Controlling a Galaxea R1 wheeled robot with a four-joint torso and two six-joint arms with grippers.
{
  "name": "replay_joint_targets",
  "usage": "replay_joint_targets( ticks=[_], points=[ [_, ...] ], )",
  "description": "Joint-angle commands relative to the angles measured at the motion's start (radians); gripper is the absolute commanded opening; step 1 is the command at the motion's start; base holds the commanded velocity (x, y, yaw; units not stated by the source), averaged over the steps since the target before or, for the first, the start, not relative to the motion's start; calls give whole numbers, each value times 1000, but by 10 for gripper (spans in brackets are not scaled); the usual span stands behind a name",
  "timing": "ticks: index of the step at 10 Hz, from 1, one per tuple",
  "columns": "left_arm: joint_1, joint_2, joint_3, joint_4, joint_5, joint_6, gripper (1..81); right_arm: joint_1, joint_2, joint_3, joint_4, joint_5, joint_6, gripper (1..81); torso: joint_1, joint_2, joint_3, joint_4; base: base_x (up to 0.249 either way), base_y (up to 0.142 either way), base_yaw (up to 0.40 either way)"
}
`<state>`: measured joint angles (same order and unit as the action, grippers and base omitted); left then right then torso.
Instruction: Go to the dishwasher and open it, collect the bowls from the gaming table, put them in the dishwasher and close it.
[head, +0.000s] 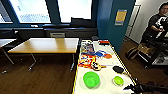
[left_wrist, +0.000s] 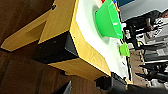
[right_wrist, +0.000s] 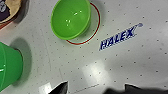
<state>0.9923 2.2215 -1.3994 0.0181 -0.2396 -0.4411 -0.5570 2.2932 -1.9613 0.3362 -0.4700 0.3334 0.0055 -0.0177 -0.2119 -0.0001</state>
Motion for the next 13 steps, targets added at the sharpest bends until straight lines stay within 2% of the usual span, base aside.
replay_joint_targets(
  ticks=[1, 2, 5, 10, 13],
  points=[
    [-83, -31, 25, 10, 22, 4, 811, 171, -44, -14, 27, -7, 9, 811, 0, 0, 0, 0, 0, 0, 0],
    [-83, -31, 23, 10, 22, 4, 811, 194, -44, -37, 62, -7, 7, 811, 0, 0, 0, 0, 0, 0, 0],
    [-83, -31, 14, 6, 22, 4, 811, 245, -44, -97, 93, -12, 7, 811, 0, 0, 0, 0, 0, 0, 0],
    [-83, -22, -6, 5, 23, 4, 811, 283, -35, -154, 99, -22, 6, 811, 0, 0, 0, 0, 0, 0, 0],
    [-83, -14, -21, 5, 23, 4, 811, 277, 21, -192, 98, -22, -2, 811, 0, 0, 0, 0, 0, 0, 0]
  ],
)
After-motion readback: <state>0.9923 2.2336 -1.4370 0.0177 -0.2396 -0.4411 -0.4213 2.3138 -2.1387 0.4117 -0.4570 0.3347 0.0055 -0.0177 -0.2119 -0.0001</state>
